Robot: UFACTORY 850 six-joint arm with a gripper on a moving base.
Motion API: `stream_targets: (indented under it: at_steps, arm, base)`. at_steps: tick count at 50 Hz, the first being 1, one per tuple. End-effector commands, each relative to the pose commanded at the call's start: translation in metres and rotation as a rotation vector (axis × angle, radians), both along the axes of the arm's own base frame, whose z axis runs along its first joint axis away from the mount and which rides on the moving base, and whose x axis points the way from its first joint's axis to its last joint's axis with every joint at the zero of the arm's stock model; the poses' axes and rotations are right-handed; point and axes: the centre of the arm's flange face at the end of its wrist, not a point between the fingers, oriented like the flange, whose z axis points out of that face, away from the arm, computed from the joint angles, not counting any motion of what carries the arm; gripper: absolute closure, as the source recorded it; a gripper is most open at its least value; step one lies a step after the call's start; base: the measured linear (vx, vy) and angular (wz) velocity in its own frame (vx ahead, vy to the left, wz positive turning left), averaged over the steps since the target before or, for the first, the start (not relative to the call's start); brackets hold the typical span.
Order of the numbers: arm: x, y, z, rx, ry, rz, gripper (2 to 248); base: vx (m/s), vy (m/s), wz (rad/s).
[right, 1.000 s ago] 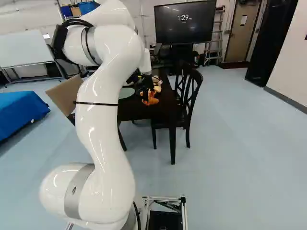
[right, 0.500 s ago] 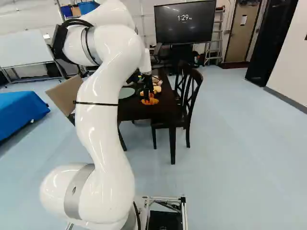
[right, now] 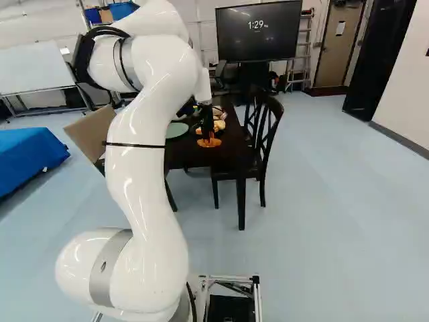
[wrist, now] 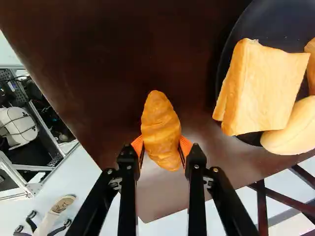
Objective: Move the croissant to the empty plate
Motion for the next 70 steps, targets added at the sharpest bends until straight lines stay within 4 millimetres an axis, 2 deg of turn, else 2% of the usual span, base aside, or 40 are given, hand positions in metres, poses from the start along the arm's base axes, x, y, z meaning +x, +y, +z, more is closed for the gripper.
stream_targets:
  at_steps: [17,70]
  arm:
    - [-0.001,0.000,0.005,0.000,-0.006,0.000,142]
    - [-0.025,0.001,0.083,-0.005,-0.111,0.000,142]
  base:
    - [0.000,0.000,0.000]
    - [0.000,0.000,0.000]
